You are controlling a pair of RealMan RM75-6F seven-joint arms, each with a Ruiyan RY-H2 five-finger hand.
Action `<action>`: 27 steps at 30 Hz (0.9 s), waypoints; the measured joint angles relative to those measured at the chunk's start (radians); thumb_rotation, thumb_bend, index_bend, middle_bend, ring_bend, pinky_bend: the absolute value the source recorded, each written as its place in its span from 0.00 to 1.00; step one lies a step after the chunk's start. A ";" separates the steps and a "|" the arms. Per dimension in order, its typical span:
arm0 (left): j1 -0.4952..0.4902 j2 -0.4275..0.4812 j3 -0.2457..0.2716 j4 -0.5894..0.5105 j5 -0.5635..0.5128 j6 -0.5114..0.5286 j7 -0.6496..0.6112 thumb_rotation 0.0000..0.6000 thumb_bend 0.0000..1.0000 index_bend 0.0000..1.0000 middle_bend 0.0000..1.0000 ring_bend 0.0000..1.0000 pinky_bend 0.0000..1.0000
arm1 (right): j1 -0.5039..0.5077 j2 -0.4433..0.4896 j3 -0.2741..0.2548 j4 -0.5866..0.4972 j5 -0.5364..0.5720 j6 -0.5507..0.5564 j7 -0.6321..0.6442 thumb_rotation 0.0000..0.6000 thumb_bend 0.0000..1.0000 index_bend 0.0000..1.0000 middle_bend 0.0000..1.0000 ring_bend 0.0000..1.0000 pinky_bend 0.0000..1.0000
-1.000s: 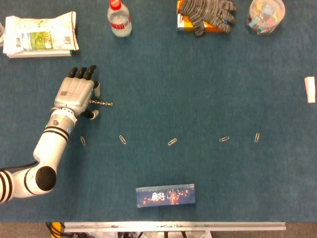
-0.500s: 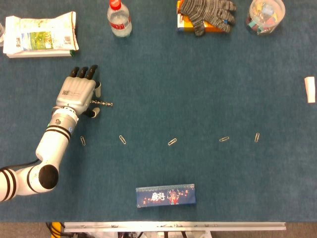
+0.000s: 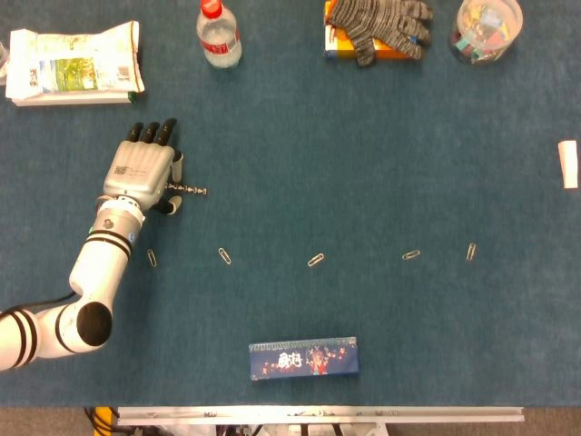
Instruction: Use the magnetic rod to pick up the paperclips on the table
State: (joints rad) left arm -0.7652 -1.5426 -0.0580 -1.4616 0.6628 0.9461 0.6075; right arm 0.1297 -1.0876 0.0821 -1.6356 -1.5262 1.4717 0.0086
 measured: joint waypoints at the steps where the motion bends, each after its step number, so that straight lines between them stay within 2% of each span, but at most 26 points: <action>1: 0.000 -0.003 -0.001 0.002 -0.004 0.003 0.002 1.00 0.27 0.48 0.00 0.00 0.00 | 0.000 0.000 0.000 0.000 0.000 -0.001 0.000 1.00 0.04 0.26 0.24 0.18 0.30; 13: -0.001 -0.011 -0.001 0.011 -0.014 0.001 0.011 1.00 0.32 0.49 0.00 0.00 0.00 | 0.001 -0.001 -0.001 0.001 0.002 -0.004 -0.001 1.00 0.04 0.26 0.24 0.18 0.30; 27: -0.005 -0.010 0.003 0.029 0.005 -0.043 -0.013 1.00 0.32 0.47 0.00 0.00 0.00 | 0.003 -0.002 0.001 0.002 0.007 -0.008 0.000 1.00 0.04 0.26 0.24 0.18 0.30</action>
State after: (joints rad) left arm -0.7698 -1.5523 -0.0546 -1.4324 0.6679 0.9033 0.5946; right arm 0.1328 -1.0895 0.0828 -1.6334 -1.5195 1.4634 0.0084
